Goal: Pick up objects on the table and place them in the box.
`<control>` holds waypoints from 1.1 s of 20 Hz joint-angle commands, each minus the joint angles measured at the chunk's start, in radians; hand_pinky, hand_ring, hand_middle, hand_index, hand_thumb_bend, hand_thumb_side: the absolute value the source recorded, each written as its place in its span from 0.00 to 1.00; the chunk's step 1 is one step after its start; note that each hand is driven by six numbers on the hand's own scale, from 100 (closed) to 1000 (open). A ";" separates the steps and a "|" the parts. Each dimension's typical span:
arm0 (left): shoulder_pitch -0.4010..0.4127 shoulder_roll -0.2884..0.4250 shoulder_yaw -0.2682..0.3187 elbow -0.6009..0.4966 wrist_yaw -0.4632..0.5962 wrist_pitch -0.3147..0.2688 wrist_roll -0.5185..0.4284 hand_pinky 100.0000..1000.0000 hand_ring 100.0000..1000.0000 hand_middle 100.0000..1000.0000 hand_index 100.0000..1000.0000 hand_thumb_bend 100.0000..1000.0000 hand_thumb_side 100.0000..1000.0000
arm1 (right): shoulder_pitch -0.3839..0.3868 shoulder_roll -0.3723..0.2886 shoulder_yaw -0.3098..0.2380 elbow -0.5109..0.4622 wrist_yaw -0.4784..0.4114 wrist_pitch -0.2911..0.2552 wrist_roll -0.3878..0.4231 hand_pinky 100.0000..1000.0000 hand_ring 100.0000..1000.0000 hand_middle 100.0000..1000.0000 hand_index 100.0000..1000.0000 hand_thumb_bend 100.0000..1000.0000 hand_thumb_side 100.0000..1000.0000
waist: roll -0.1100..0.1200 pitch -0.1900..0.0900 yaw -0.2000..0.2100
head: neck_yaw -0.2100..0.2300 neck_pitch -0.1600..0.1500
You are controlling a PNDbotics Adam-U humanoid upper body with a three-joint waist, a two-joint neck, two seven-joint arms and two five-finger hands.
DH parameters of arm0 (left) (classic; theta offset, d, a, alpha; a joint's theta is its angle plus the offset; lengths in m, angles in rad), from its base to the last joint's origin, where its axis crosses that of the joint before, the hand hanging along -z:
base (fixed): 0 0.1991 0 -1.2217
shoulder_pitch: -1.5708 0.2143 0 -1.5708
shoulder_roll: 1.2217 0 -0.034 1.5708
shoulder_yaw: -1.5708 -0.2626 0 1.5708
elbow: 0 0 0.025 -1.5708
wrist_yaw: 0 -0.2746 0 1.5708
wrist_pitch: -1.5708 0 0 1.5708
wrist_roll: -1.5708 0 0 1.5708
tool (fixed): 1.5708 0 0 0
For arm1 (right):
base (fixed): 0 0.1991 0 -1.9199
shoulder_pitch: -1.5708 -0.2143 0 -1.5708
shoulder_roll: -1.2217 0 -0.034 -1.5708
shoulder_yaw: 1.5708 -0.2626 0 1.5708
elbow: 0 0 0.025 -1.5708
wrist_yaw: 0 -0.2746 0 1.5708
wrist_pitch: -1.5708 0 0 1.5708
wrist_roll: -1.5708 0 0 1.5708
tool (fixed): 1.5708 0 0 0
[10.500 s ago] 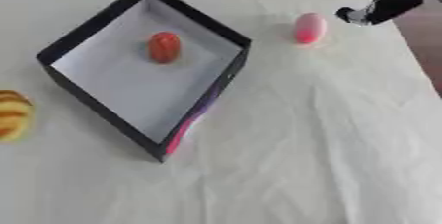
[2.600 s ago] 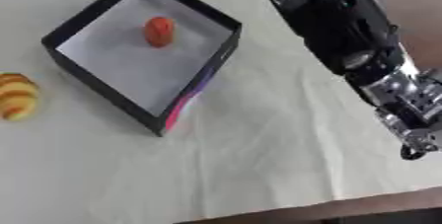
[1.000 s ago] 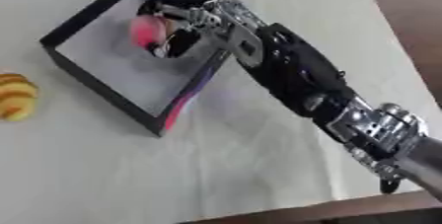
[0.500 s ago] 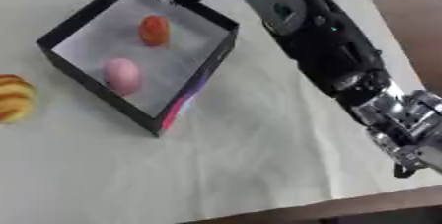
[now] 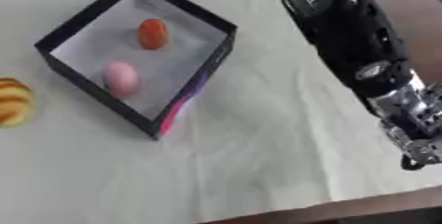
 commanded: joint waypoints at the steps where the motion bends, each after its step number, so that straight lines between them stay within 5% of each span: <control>1: 0.002 0.031 0.018 -0.014 -0.009 0.001 0.006 0.88 0.91 0.92 0.80 0.04 0.70 | 0.012 -0.129 -0.073 -0.111 -0.118 0.034 -0.083 0.91 0.87 0.73 0.85 0.00 0.00 | 0.009 -0.021 -0.007 | 0.018 -0.013; 7: 0.010 0.034 0.012 -0.014 -0.021 0.006 -0.001 0.88 0.91 0.93 0.80 0.03 0.71 | 0.172 -0.314 -0.219 -0.259 -0.412 0.059 -0.307 0.90 0.87 0.71 0.84 0.00 0.10 | 0.006 -0.013 -0.036 | 0.064 -0.027; 8: 0.010 0.035 0.008 -0.014 -0.023 0.007 -0.006 0.88 0.91 0.93 0.80 0.12 0.52 | 0.204 -0.331 -0.239 -0.271 -0.452 0.058 -0.342 0.90 0.86 0.71 0.84 0.00 0.10 | 0.006 -0.011 -0.040 | 0.072 -0.029; 9: 0.009 0.036 0.004 -0.014 -0.025 0.009 -0.012 0.88 0.92 0.93 0.80 0.03 0.72 | 0.242 -0.342 -0.259 -0.277 -0.491 0.059 -0.374 0.90 0.86 0.71 0.84 0.00 0.11 | 0.006 -0.009 -0.046 | 0.082 -0.032; 12: 0.003 0.043 -0.011 -0.014 -0.032 0.013 -0.032 0.88 0.94 0.94 0.80 0.02 0.72 | 0.360 -0.348 -0.307 -0.299 -0.606 0.057 -0.448 0.89 0.84 0.69 0.83 0.00 0.24 | 0.009 -0.003 -0.059 | 0.104 -0.034; 16: 0.001 0.065 -0.020 -0.014 -0.043 0.012 -0.050 0.88 0.95 0.94 0.80 0.01 0.72 | 0.488 -0.325 -0.368 -0.339 -0.689 0.030 -0.557 0.89 0.83 0.67 0.82 0.00 0.21 | 0.018 0.004 -0.071 | 0.143 -0.036; 22: 0.001 0.072 -0.023 -0.014 -0.047 0.011 -0.054 0.88 0.95 0.94 0.80 0.01 0.72 | 0.522 -0.319 -0.377 -0.352 -0.703 0.012 -0.601 0.89 0.83 0.67 0.82 0.00 0.21 | 0.019 0.006 -0.072 | 0.150 -0.037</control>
